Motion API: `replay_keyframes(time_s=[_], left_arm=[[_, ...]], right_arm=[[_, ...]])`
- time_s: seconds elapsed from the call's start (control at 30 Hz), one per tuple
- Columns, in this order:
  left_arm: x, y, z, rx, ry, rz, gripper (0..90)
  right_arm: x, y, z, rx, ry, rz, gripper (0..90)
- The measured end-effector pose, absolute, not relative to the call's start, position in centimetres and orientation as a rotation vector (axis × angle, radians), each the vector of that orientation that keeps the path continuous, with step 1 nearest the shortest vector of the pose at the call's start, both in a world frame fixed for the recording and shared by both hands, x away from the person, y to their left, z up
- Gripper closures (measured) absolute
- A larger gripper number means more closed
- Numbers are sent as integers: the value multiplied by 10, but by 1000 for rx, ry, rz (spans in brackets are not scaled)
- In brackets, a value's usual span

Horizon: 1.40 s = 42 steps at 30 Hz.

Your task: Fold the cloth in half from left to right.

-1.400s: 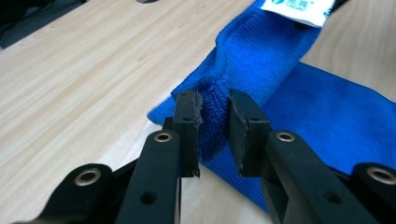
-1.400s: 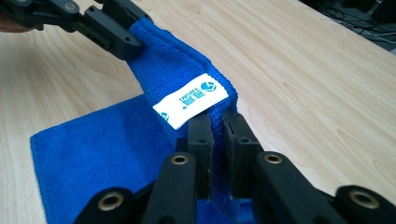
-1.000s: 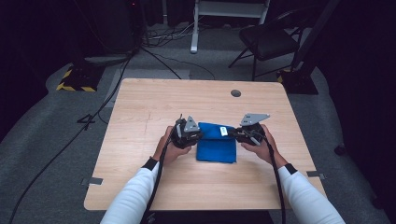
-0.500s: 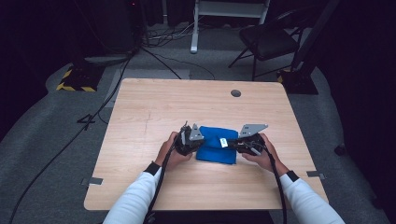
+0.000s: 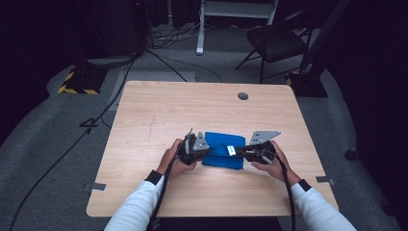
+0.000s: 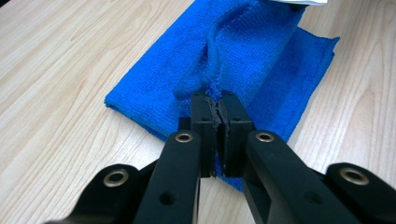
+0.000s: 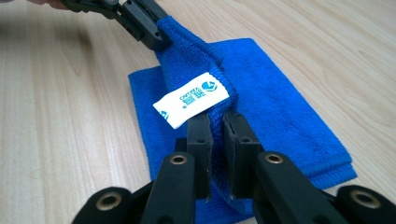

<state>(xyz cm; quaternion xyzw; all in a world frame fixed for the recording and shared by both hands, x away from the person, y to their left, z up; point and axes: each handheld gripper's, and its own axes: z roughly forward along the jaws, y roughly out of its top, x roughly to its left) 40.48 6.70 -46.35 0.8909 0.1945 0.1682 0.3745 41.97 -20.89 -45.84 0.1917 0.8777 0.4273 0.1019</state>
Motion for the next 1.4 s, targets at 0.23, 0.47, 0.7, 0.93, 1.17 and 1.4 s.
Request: replay_keyframes(time_s=[0.23,0.47,0.7,0.93,1.17,1.4], left_arm=[[400,66,-467,2298,479,400,819],[399,61,-474,2346,471,406,792],[398,62,-473,2335,482,414,721],[386,64,-474,2383,474,437,654],[379,67,-474,2400,459,422,628],[366,75,-474,2414,472,416,573]], right_arm=[[410,-209,-463,517,2623,1220,817],[409,-215,-468,557,2623,1193,745],[399,-224,-469,547,2629,1200,725],[392,-226,-467,536,2629,1208,683],[384,-228,-470,523,2651,1185,651],[374,-244,-474,557,2661,1185,598]])
